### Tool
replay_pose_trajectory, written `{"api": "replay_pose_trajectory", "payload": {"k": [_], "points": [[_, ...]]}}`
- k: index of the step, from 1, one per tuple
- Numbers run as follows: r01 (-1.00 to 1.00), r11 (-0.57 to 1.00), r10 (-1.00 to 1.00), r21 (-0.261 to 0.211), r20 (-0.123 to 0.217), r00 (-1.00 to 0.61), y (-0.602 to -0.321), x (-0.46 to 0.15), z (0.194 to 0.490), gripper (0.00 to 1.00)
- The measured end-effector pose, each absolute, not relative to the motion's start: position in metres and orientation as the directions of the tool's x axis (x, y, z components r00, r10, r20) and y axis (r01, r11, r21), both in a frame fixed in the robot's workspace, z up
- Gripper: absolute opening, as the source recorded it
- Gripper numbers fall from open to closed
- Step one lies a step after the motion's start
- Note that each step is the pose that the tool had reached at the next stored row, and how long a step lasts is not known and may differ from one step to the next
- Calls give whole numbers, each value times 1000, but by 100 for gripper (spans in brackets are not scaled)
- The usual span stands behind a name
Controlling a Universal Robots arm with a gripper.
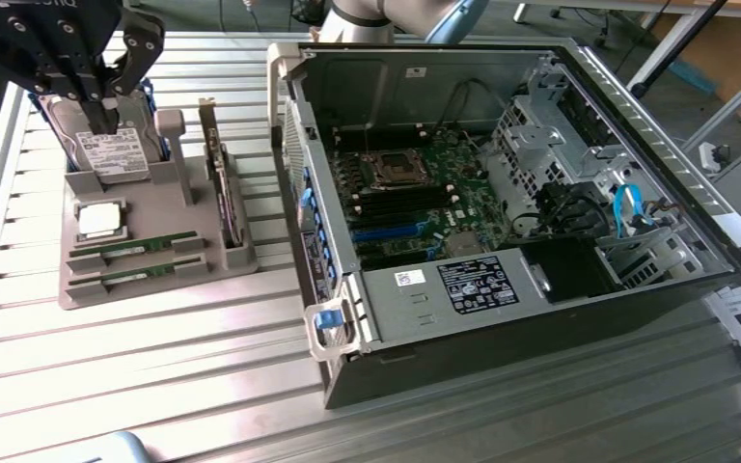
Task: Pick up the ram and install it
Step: 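Reach for the ram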
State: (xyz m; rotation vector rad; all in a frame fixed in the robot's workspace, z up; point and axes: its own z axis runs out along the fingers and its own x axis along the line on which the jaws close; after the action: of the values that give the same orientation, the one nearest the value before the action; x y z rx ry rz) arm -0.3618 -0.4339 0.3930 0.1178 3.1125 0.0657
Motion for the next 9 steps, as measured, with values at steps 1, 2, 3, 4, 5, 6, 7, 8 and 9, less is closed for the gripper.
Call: {"api": "replay_pose_trajectory", "payload": {"k": [1, 2, 3, 4, 5, 6, 7, 8, 9], "points": [[75, 996, 76, 43, -25, -997, -434, -362, 393, 11], [75, 996, 76, 43, -24, -997, -435, -362, 393, 11], [75, 996, 76, 43, -25, -997, -435, -362, 393, 11], [75, 996, 76, 43, -25, -997, -436, -362, 393, 11], [75, 996, 76, 43, -25, -997, -436, -362, 393, 11], [75, 996, 76, 43, -25, -997, -437, -362, 393, 11], [75, 996, 76, 43, -25, -997, -438, -362, 393, 11], [75, 996, 76, 43, -25, -997, -438, -362, 393, 11], [75, 996, 76, 43, -25, -997, -439, -362, 393, 11]]}}
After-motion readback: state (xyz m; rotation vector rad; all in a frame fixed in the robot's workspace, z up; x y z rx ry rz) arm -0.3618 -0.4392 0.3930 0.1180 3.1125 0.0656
